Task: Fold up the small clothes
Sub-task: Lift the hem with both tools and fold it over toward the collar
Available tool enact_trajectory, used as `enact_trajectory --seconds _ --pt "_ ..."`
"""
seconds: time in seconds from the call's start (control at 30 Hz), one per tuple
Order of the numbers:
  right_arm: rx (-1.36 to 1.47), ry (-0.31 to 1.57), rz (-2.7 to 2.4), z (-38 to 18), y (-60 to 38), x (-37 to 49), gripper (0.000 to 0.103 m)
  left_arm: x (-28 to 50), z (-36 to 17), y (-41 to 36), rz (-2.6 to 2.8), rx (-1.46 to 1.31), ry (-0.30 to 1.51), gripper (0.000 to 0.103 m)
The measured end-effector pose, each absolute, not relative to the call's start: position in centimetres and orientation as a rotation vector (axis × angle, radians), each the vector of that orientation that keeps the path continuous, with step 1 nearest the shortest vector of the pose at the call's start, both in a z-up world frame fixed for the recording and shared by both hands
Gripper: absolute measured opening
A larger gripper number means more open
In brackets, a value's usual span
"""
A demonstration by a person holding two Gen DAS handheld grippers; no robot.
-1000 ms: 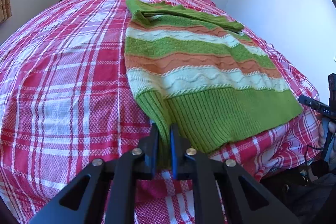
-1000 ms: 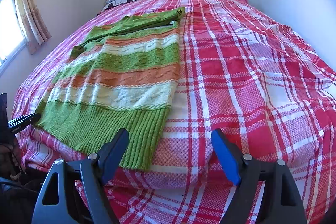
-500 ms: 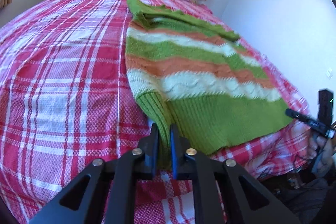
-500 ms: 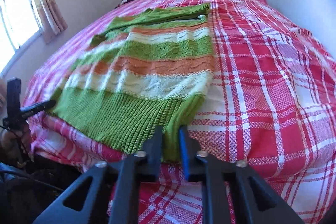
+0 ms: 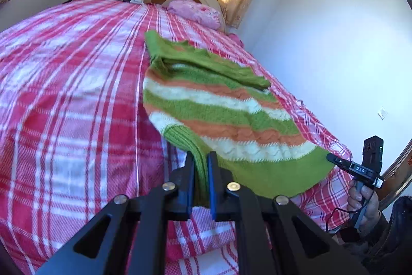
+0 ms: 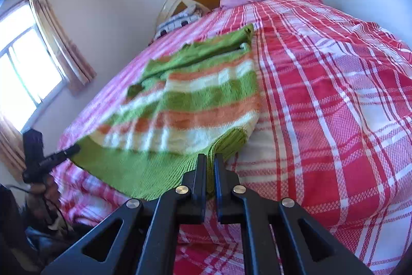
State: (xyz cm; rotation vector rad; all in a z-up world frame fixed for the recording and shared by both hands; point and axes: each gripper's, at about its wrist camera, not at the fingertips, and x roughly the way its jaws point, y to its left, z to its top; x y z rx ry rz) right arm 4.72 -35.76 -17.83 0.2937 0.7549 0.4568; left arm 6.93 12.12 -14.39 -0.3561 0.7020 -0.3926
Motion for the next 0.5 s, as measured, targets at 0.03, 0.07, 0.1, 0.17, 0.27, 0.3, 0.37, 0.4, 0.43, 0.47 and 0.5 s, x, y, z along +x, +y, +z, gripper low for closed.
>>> enact_trajectory --seconds 0.03,0.07,0.1,0.17,0.27,0.3,0.37,0.4,0.43,0.47,0.5 --pt "0.299 0.732 0.46 -17.1 -35.9 4.7 0.005 7.2 -13.9 12.2 -0.4 -0.355 0.689 0.01" --pt "0.302 0.715 0.465 -16.5 -35.9 4.7 0.005 7.5 -13.5 12.2 -0.405 -0.351 0.676 0.01" --pt "0.307 0.695 0.472 -15.7 -35.9 4.8 0.005 7.8 -13.1 12.2 -0.411 -0.347 0.662 0.01" --pt "0.311 0.661 0.476 -14.5 -35.9 5.3 0.005 8.8 -12.4 12.2 -0.414 -0.344 0.64 0.01" --pt "0.311 0.618 0.473 -13.0 -35.5 6.6 0.004 10.7 -11.6 12.2 -0.421 -0.361 0.612 0.01" --pt "0.308 0.604 0.469 -12.5 -35.3 7.1 0.004 11.1 -11.4 12.2 -0.42 -0.362 0.607 0.01" --pt "0.309 0.583 0.462 -11.8 -35.0 8.3 0.004 12.4 -10.7 12.2 -0.426 -0.367 0.59 0.01" --pt "0.314 0.573 0.46 -11.4 -34.8 9.1 0.004 12.8 -10.4 12.1 -0.426 -0.365 0.585 0.01" --pt "0.319 0.565 0.457 -11.1 -34.8 9.7 0.004 13.5 -10.0 12.1 -0.426 -0.361 0.578 0.01" --pt "0.325 0.555 0.454 -10.7 -34.6 10.7 0.004 14.0 -9.6 12.0 -0.426 -0.358 0.571 0.01" --pt "0.33 0.547 0.454 -10.2 -34.4 11.5 0.004 14.5 -9.3 12.0 -0.425 -0.353 0.565 0.01"
